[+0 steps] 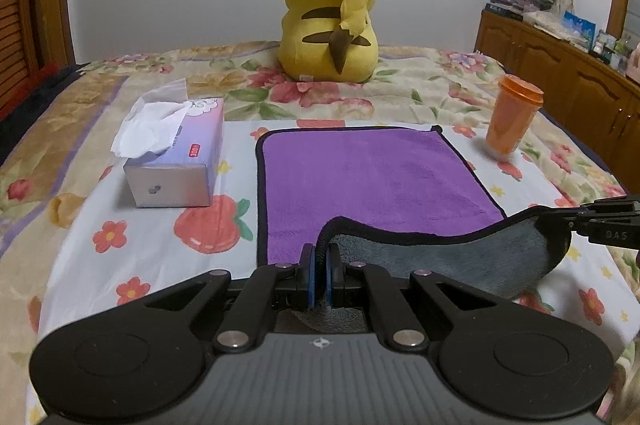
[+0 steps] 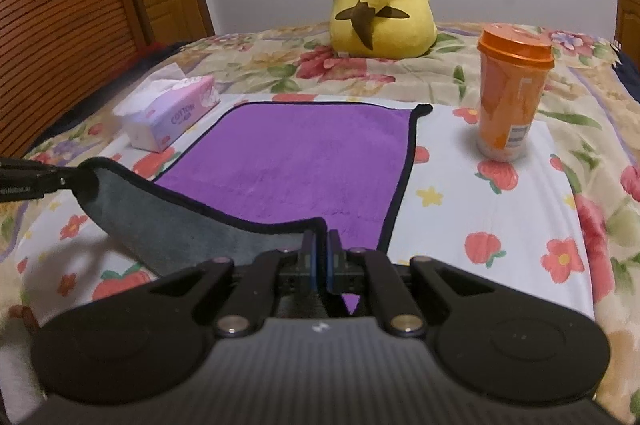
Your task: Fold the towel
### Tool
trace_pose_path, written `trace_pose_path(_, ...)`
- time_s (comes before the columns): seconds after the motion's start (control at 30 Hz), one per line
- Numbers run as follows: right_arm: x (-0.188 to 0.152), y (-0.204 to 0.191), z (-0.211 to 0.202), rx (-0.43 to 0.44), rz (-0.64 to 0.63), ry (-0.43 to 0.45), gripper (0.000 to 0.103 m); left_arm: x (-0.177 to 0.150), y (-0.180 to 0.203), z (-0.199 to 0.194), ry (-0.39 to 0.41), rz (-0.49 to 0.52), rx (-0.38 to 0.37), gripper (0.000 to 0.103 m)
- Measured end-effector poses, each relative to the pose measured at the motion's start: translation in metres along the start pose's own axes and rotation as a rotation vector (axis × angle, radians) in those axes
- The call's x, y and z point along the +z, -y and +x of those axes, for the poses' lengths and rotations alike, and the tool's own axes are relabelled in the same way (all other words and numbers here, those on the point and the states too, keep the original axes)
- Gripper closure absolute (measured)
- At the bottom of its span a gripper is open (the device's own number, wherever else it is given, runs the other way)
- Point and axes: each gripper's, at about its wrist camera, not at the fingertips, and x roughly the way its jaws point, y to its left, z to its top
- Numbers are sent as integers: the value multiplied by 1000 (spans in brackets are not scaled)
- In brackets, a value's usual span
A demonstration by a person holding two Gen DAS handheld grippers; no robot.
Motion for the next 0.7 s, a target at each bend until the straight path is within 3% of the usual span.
trace_pose_path(0.7, 5, 17, 23, -4, -11, 9, 98, 13, -5, 28, 10, 13, -17, 95)
